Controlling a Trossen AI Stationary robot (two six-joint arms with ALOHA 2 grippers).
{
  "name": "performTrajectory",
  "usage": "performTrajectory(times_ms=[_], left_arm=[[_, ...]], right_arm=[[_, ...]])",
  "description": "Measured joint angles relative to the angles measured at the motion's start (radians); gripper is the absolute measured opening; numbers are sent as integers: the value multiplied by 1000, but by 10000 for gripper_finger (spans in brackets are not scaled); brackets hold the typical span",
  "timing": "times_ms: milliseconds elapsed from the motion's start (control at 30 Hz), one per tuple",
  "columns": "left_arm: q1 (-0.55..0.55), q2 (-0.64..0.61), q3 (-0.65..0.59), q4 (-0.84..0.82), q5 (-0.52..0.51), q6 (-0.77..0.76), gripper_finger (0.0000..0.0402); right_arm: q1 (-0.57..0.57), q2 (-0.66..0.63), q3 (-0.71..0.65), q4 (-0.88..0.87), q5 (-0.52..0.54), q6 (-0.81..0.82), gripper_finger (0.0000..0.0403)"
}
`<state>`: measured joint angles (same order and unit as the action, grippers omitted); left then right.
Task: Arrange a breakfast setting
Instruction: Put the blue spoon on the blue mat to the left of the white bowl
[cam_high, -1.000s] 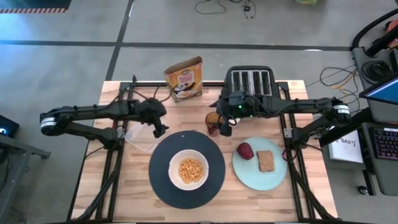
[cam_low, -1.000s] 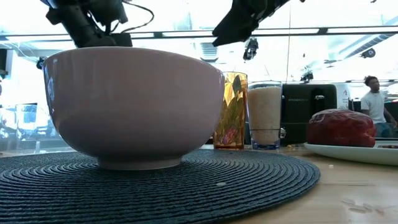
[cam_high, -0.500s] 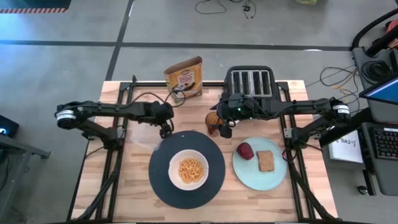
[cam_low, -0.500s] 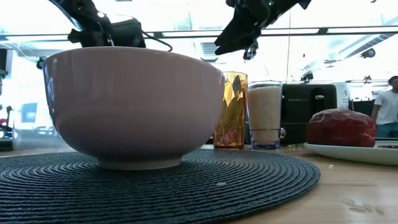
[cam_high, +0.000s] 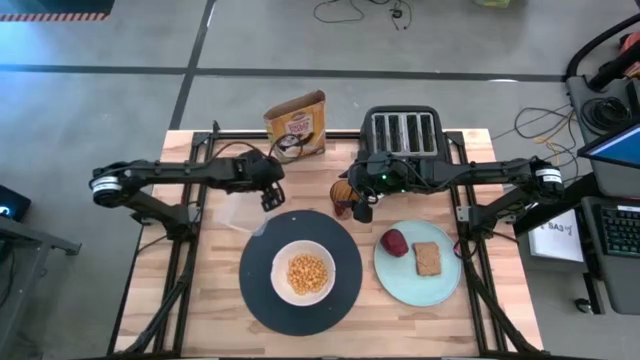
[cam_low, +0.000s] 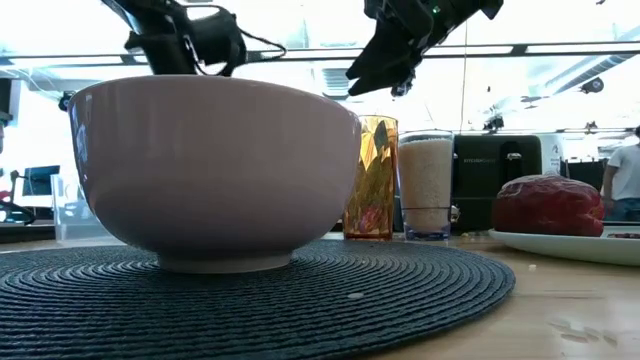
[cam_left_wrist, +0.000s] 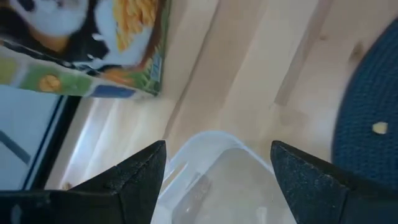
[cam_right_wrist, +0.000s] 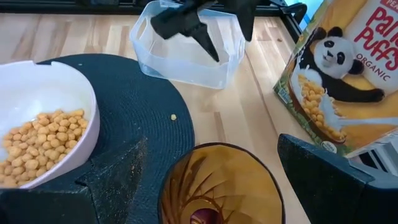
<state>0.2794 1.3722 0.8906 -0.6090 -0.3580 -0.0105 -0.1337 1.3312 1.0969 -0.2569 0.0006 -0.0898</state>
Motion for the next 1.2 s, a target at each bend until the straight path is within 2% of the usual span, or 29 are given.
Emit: performTrajectory(times_ms=[267, 400, 567, 700, 867, 933, 1100, 1200], left_arm=[[-1, -156, -1, -11, 18, 38, 271], [-1, -246, -8, 38, 127, 128, 271], [-1, -350, -91, 280, 320, 240, 271], [-1, -417, -189, 511, 393, 322, 271], [-1, -476, -283, 786, 387, 414, 271], [-1, -491, -300, 846, 345, 453, 271], [0, -516, -311, 912, 179, 521, 271], [0, -522, -312, 908, 140, 526, 271]], right_arm=[[-18, 0, 0, 1, 30, 51, 352], [-39, 0, 0, 0, 74, 108, 352], [-43, 0, 14, -17, 73, 158, 352], [-43, 1, 65, -87, 79, 204, 352], [-49, 25, 140, -205, 80, 282, 352], [-55, 37, 177, -274, 79, 327, 352], [-57, 97, 302, -465, 82, 379, 352], [-48, 147, 382, -543, 79, 373, 352]])
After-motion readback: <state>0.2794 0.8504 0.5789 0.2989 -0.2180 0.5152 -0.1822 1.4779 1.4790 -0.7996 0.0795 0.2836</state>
